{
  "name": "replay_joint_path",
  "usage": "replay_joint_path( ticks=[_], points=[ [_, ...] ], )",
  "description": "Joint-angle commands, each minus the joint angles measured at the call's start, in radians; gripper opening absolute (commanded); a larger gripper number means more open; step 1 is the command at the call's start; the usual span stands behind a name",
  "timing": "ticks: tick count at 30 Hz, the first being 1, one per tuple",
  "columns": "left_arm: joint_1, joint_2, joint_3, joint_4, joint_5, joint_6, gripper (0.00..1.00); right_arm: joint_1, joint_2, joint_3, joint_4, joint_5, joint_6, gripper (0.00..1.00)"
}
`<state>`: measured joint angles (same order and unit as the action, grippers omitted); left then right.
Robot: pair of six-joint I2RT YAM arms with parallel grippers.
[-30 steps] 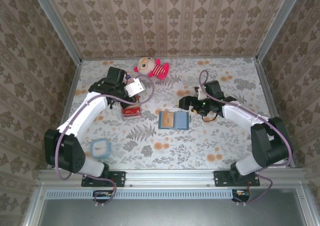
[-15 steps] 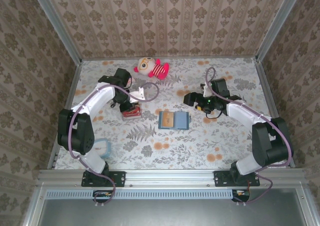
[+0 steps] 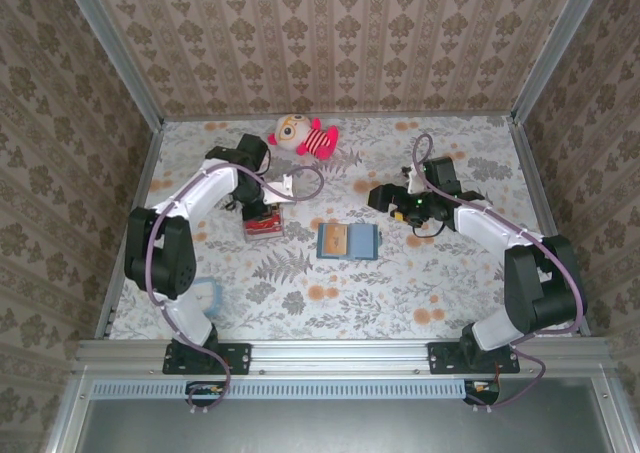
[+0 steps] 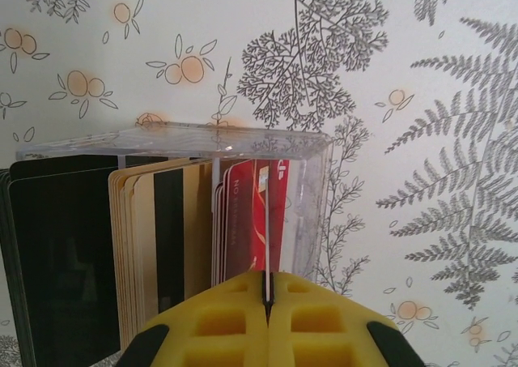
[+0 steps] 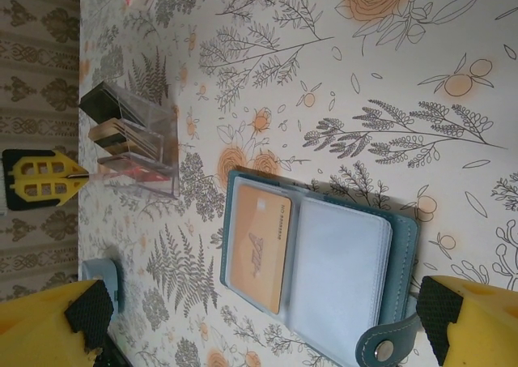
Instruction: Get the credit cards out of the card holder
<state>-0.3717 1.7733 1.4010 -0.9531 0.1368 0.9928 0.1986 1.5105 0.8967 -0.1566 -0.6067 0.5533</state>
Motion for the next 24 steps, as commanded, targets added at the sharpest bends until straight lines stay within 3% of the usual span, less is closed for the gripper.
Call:
replay_joint_path(
  ticks=[1, 4, 6, 9, 17, 24],
  points=[
    [-0.004, 0.036, 0.037, -0.052, -0.019, 0.042, 0.00, -0.008, 0.010, -0.012, 0.024, -0.021, 0.011, 1.00],
    [-0.004, 0.043, 0.037, -0.038, -0.015, 0.038, 0.10, -0.009, 0.013, -0.013, 0.028, -0.025, 0.013, 1.00],
    [0.000, 0.038, 0.032, -0.002, -0.022, 0.025, 0.29, -0.009, 0.014, -0.013, 0.031, -0.028, 0.016, 1.00],
    [0.005, 0.015, 0.020, 0.060, -0.037, 0.004, 0.42, -0.011, 0.014, -0.012, 0.032, -0.031, 0.015, 1.00],
    [0.018, -0.095, 0.007, 0.196, -0.016, -0.150, 0.50, -0.014, 0.003, -0.001, -0.013, 0.026, -0.017, 1.00],
    [0.015, -0.263, -0.127, 0.450, -0.021, -0.514, 0.62, 0.051, -0.044, 0.028, -0.101, 0.149, -0.072, 1.00]
  ],
)
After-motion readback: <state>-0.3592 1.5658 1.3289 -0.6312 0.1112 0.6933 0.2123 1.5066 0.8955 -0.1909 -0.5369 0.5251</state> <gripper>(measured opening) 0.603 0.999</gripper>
